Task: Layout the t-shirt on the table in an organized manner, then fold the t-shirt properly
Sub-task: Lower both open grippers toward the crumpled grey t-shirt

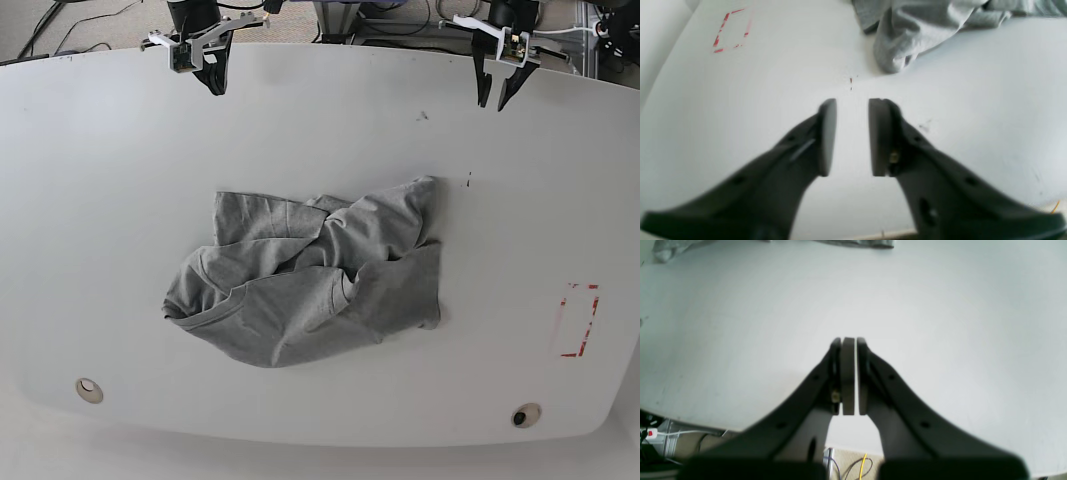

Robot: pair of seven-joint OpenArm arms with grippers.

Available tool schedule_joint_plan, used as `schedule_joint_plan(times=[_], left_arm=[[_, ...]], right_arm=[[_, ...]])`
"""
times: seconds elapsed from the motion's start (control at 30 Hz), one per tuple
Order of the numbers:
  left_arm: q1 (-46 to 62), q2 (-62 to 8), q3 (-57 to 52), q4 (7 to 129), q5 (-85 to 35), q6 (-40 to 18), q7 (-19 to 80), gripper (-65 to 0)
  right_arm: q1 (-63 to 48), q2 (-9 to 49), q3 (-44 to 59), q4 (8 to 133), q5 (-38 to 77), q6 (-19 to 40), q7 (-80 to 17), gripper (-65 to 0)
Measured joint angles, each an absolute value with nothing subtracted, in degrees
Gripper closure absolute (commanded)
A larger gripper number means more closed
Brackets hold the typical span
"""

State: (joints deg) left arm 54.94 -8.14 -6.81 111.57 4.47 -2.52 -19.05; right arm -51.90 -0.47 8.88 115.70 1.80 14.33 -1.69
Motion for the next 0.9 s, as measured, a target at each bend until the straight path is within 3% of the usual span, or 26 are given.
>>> schedule_joint_plan(times=[0.13,0.4,0.53,0.73,0.9], left_arm=[[53.2,-8.1,-6.8,111.5,4.5,-2.4,-18.9,-35.3],[49.3,-8.3,-6.8,111.5,4.5,-2.3,-15.8,-35.8],[47.4,-8.3,-6.8,111.4,4.5,-2.3,-15.9,-36.0],[44.1,-8.3,-6.8,111.4,4.6,-2.3,-15.8,-36.1],[42.0,-8.3,-6.8,111.4,4.7,-2.3,-14.7,-36.1]], right_arm=[[-49.8,-0.4,8.9,115.7,1.8,14.4,-1.8,-4.8],[-43.1,-0.5,8.6,115.6,1.9,14.6,-9.0,-33.9],[-39.4,-0.4,8.6,115.6,2.0,14.6,-9.2,-41.9],[-33.6,-0.5,8.6,115.4,1.9,14.6,-9.8,-44.2],[-27.2,-0.5,8.6,115.4,2.0,14.6,-16.8,-43.9]])
